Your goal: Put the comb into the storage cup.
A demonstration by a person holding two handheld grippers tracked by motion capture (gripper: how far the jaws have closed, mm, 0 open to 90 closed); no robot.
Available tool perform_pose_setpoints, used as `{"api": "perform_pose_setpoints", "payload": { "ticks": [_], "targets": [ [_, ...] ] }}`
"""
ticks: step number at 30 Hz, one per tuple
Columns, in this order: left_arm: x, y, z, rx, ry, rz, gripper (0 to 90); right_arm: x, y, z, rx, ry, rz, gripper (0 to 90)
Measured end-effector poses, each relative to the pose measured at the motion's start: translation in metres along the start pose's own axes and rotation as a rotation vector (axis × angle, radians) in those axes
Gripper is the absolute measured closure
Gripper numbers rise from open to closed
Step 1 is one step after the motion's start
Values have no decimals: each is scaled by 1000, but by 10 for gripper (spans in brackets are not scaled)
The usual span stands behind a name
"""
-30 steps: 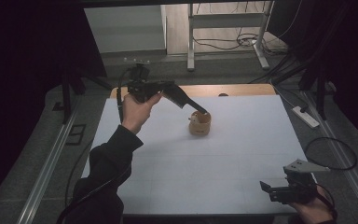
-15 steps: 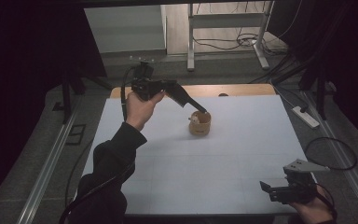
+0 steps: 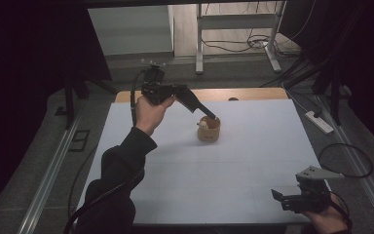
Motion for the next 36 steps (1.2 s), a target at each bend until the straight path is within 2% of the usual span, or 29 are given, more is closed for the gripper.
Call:
{"api": "perform_pose_setpoints", "payload": {
  "ticks": [36],
  "targets": [
    [-30,-10,11,18,29,48,839,-1,0,0,4,5,8,0]
  ]
}}
Point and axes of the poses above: each handheld gripper's, and its own axes: x roughly backward along the jaws, y roughly out of its top, z roughly to its left, the point moved 7 cm from there along -x, roughly forward along the jaws, and after that the axes turned 5 degrees about -x, right-handed, at the moved point
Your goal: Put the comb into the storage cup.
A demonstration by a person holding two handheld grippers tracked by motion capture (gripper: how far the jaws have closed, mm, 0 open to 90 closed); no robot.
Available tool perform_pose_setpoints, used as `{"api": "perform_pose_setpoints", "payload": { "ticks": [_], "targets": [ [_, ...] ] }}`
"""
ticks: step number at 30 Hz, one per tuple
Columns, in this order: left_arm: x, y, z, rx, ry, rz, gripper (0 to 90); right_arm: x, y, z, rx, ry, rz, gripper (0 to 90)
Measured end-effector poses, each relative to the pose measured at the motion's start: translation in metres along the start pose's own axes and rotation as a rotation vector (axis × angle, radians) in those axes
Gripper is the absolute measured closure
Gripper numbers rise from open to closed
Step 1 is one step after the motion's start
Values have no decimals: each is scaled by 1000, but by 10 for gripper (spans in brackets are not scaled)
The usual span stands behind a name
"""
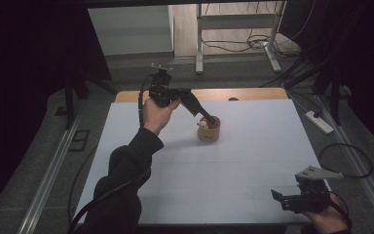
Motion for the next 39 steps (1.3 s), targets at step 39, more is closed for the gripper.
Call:
{"api": "perform_pose_setpoints", "payload": {
  "ticks": [39],
  "targets": [
    [-24,-20,11,41,-9,29,838,0,0,1,5,10,4,0]
  ]
}}
Point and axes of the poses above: each handheld gripper's, and its own axes: x roughly backward along the jaws, y roughly out of its top, z roughly to its left, the point moved 7 cm from there along -x, roughly forward along the jaws, and after that the axes turned 5 degrees about -x, right-handed, at the moved point
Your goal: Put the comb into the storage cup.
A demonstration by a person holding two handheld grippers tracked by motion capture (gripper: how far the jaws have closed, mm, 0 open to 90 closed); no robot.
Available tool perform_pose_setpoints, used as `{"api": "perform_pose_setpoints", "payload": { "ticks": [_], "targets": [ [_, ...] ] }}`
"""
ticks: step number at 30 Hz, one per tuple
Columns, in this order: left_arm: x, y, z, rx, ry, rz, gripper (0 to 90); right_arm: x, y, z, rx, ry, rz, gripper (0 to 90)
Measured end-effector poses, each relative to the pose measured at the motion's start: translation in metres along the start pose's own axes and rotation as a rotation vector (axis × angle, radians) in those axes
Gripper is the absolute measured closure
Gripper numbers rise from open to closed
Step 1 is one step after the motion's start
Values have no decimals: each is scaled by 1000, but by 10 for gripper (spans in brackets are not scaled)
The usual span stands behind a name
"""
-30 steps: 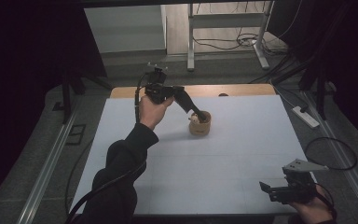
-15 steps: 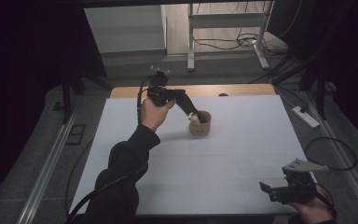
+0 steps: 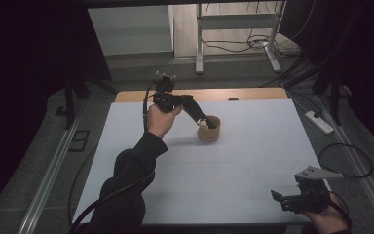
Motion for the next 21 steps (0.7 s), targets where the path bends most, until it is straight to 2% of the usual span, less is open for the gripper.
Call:
{"api": "perform_pose_setpoints", "payload": {
  "ticks": [12,21],
  "targets": [
    [1,-6,10,44,-10,-25,835,0,0,0,3,1,3,0],
    [1,-10,16,52,0,-30,824,-1,0,0,2,-1,5,1]
  ]
}}
Point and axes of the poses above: each handheld gripper's, and its own axes: x roughly backward along the jaws, y roughly out of its top, z roughly to its left, the point moved 7 cm from there along -x, roughly forward along the jaws, and after that the axes turned 5 degrees about -x, right-handed, at the moved point
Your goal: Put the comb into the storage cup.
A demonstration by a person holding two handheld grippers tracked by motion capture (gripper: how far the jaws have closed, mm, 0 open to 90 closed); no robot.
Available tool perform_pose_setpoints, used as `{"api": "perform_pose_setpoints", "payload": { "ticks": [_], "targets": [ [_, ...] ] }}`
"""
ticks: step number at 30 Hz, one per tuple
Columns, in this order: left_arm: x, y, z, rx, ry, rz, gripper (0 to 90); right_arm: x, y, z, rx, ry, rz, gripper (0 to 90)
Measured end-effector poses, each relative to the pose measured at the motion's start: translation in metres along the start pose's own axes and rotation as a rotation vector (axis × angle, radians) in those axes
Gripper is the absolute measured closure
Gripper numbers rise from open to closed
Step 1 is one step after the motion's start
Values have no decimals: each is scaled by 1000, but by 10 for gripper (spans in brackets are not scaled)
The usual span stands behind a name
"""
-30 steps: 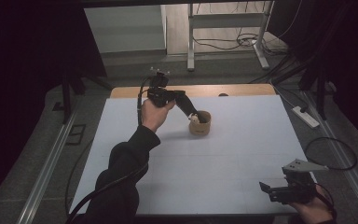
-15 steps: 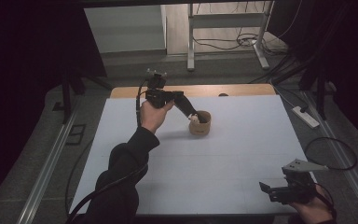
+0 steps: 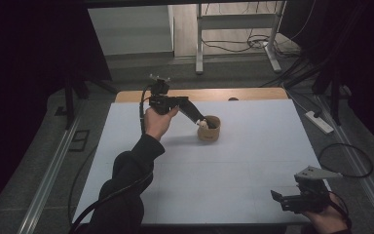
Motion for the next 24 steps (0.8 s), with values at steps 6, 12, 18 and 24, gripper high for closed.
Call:
{"api": "perform_pose_setpoints", "payload": {
  "ticks": [6,12,18,24],
  "targets": [
    [-1,-1,0,-11,10,-4,816,0,0,0,0,0,2,1],
    [-4,-3,1,-22,27,8,763,0,0,0,1,0,3,1],
    [-7,-4,3,-30,48,11,667,0,0,0,1,1,3,1],
    [-6,-3,3,-52,69,-1,536,0,0,0,1,2,4,1]
  ]
}}
Point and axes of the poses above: each handheld gripper's, and its own axes: x roughly backward along the jaws, y roughly out of its top, z roughly to its left, the point moved 7 cm from there along -x, roughly forward along the jaws, and after that the axes turned 5 degrees about -x, right-handed, at the moved point
